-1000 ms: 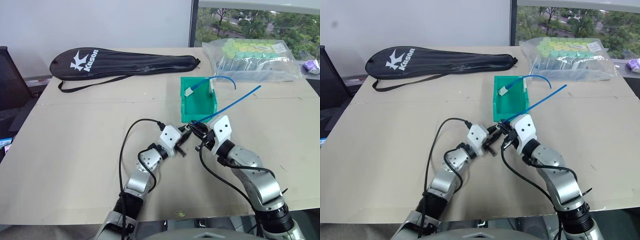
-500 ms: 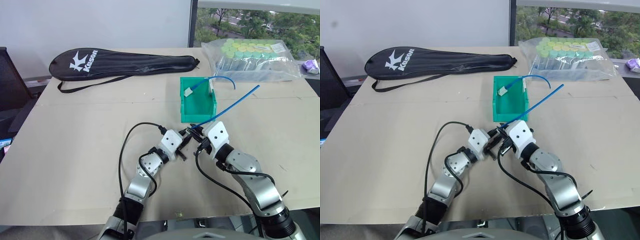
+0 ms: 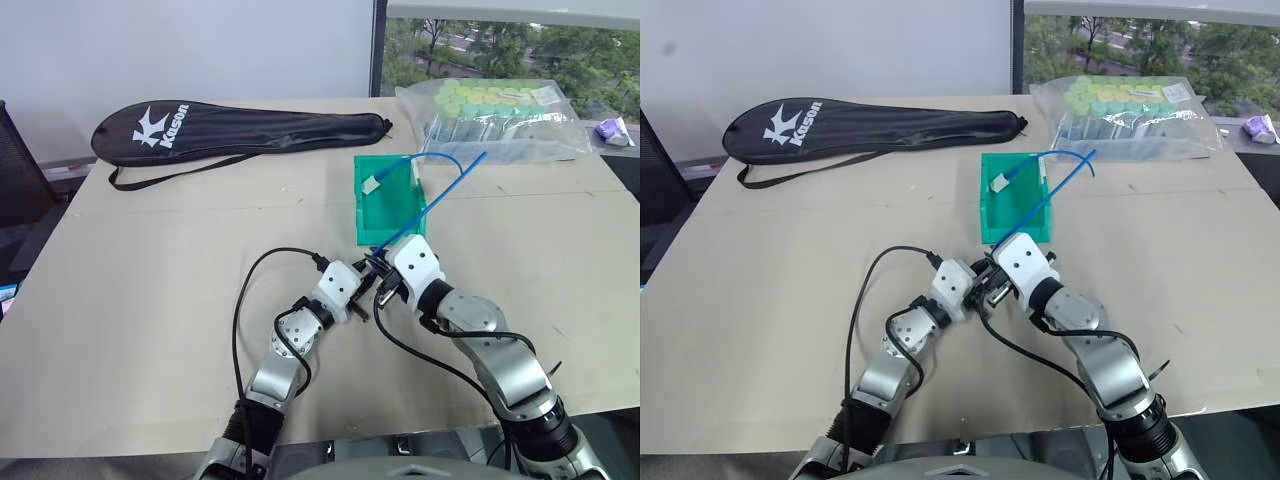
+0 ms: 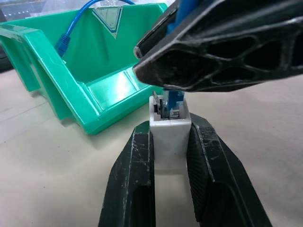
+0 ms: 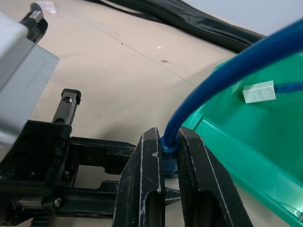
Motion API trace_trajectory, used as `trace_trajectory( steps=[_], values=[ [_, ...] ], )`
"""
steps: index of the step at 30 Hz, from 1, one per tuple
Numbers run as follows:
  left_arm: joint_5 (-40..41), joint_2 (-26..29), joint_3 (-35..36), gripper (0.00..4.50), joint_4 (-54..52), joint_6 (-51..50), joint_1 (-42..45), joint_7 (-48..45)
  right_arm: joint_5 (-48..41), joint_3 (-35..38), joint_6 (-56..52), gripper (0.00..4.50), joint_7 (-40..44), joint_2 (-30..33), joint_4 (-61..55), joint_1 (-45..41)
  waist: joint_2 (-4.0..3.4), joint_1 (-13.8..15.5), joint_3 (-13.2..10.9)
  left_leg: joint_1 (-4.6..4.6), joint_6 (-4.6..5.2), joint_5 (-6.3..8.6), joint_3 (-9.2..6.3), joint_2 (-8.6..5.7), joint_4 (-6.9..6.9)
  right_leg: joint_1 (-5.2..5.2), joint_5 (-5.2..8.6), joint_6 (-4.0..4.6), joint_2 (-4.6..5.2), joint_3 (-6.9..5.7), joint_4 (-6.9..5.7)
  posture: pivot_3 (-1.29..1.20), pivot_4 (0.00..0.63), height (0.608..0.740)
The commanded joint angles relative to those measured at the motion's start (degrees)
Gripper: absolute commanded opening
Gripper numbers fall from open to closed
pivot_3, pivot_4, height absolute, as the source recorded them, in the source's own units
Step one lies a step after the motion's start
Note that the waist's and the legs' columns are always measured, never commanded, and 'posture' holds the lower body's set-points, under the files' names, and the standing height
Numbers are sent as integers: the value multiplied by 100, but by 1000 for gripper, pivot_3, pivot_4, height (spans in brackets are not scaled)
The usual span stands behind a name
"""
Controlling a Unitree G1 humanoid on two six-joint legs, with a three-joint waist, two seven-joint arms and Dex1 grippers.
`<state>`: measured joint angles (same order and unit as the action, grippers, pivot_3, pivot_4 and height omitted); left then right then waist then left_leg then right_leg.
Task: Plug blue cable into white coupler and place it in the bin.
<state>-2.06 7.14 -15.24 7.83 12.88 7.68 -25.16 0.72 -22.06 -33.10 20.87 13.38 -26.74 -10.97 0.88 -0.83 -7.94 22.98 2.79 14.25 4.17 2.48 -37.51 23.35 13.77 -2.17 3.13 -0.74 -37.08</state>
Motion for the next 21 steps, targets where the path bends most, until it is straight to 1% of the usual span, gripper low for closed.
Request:
trace_trajectory(
  steps=[1,5,11,14,18,21],
  values=[
    [-4,8,-90,317,-211,48,-121,-36,77,-189,-542,0,2,13,184,51,1,-2,5,-6,0,0,2,1,4,-1,0,0,0,2,0,0,150,740],
    [53,1,-72,317,-224,1,-120,-48,181,-274,-896,0,-16,59,437,128,0,-3,36,-12,0,0,4,9,9,-1,1,1,-4,2,-2,0,150,740],
    [73,-24,-69,317,-239,-64,-85,-64,42,-274,-1395,0,8,-135,1150,196,17,-17,124,-23,0,1,7,20,15,-4,5,8,-10,3,-2,0,150,740],
    [76,-30,-53,317,-242,-85,-82,-59,66,-154,-740,0,-80,-251,1198,157,17,-30,136,-45,-1,1,7,29,18,-20,14,24,-12,3,-2,0,150,740],
    [88,-39,-23,317,-219,-94,-69,-70,-159,164,423,0,2,-447,865,26,16,-35,132,-46,-1,1,5,37,19,-21,14,25,-16,2,-2,0,150,740],
    [119,-45,1,317,-184,-113,-41,-88,-345,397,745,0,111,-468,496,-100,14,-30,113,-35,-1,1,7,41,18,-13,14,24,-16,5,-2,0,150,740]
  ],
)
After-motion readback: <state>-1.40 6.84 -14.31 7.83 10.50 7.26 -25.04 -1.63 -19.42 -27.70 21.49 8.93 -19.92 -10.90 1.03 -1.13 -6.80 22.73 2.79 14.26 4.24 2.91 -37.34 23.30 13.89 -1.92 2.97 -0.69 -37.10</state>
